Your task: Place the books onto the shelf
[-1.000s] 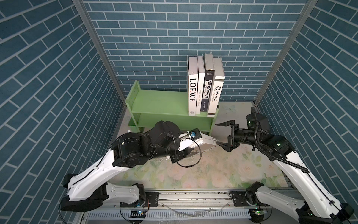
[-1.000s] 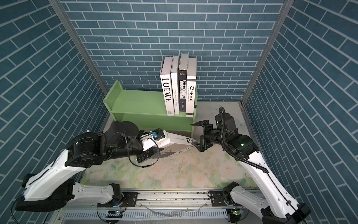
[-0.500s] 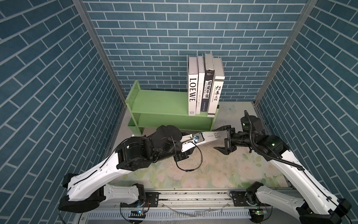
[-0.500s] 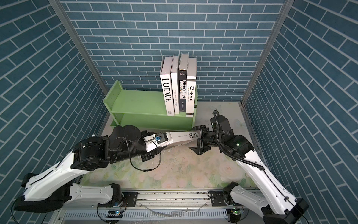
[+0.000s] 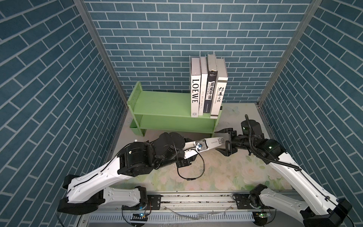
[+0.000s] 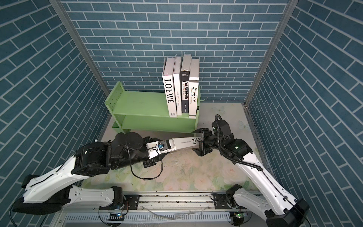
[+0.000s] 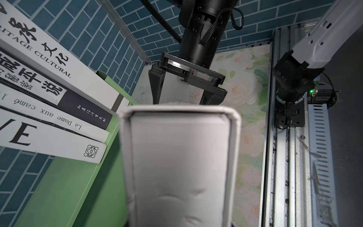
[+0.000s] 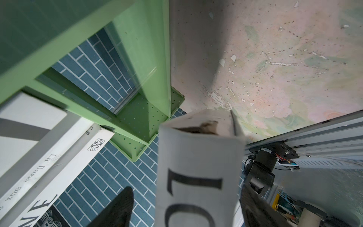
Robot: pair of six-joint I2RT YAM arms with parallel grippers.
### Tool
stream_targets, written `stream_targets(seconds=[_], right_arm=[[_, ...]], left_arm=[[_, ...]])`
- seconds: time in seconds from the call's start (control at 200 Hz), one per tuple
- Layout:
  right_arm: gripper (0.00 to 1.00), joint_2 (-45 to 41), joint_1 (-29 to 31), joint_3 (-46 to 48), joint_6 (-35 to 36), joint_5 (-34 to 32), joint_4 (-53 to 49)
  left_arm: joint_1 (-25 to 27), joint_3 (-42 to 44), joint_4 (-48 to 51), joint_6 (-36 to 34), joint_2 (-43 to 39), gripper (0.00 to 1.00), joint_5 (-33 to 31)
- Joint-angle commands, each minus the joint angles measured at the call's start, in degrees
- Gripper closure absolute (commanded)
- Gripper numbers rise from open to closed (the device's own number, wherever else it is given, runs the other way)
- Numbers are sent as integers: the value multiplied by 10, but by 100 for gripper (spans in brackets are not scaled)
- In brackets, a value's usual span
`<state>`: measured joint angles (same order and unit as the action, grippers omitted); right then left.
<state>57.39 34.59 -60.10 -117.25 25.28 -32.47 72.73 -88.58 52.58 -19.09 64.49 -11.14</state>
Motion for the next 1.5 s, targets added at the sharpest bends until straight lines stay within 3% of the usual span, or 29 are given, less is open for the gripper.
stream_targets(seconds=[0.0,0.345,0.535,0.62,0.725,0.825,0.935,1.205,1.491], right_arm=[[19,1,0,-1,-39,-14,15],[56,-9,0,11,-42,-28,0],[66,4,0,16,-42,-17,40],[68,8,-1,12,-41,-15,43],[68,1,-2,18,-41,-31,53],[68,-9,-2,24,-32,-61,56],[68,-22,-2,28,-6,-98,60],[68,-27,-4,14,120,-161,39],[71,16,4,-139,429,-243,-102]], left_arm=[[8,-7,-22,6,-11,97,2],[9,20,-37,-3,-20,93,-19],[10,26,-42,-6,-20,87,-24],[9,26,-38,-6,-18,72,-30],[10,23,-25,4,-18,39,-43],[10,13,-9,29,-22,23,-60],[10,2,20,69,-34,12,-85],[10,-17,74,200,-67,4,-89],[9,-59,104,349,-27,1,-88]])
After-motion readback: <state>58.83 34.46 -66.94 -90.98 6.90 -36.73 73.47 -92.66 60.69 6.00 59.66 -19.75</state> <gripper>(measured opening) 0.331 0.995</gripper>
